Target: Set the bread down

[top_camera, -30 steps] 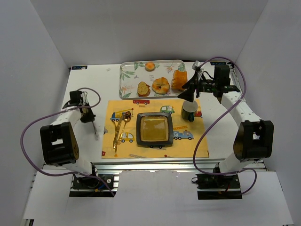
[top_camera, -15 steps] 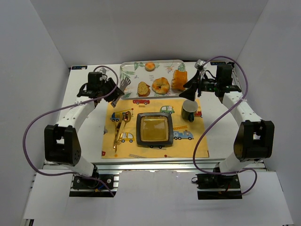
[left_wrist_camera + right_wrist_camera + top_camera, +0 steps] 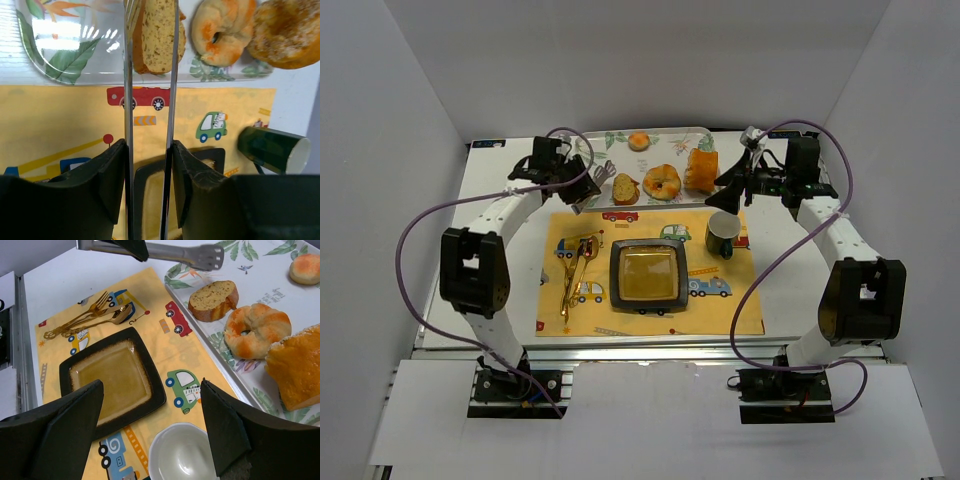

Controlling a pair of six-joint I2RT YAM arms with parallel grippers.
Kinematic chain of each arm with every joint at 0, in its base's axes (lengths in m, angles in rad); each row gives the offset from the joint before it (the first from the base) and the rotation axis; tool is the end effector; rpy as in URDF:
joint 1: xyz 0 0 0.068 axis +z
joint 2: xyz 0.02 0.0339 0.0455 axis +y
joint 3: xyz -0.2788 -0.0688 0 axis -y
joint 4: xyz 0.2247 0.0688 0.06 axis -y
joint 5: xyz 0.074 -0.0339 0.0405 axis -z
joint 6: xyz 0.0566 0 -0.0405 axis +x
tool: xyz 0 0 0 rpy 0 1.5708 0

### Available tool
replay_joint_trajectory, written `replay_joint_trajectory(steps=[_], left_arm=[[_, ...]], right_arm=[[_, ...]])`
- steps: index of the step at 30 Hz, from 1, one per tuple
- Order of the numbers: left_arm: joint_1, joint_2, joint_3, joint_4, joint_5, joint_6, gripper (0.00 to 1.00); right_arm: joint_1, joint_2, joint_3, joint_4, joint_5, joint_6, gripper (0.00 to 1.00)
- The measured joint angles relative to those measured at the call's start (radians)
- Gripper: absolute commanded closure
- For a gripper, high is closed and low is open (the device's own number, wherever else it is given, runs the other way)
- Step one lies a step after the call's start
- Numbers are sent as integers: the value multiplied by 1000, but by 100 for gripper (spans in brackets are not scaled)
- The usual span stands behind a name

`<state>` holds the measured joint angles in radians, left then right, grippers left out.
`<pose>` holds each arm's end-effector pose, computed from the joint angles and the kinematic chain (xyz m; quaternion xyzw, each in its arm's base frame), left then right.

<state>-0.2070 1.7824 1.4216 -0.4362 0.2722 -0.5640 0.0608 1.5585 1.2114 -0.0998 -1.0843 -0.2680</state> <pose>0.3881 -0.0971 0.2710 -0.1125 0.9120 -0.2570 0.2991 0.3352 0.0705 0.3288 -0.3899 0.6701 0.3871 0.4991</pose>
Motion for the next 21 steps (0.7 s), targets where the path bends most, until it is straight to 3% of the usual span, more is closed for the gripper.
replay_joint_trajectory(steps=[6, 14, 21], left_arm=[[-37, 117, 101, -69, -33, 53, 50], [-55, 145, 140, -141, -60, 104, 51], [-55, 145, 125, -144, -28, 121, 65]], right_arm=[[-8, 0, 0, 4, -4, 1, 17], [-16, 0, 0, 6, -7, 5, 17], [-16, 0, 0, 14, -12, 21, 17]])
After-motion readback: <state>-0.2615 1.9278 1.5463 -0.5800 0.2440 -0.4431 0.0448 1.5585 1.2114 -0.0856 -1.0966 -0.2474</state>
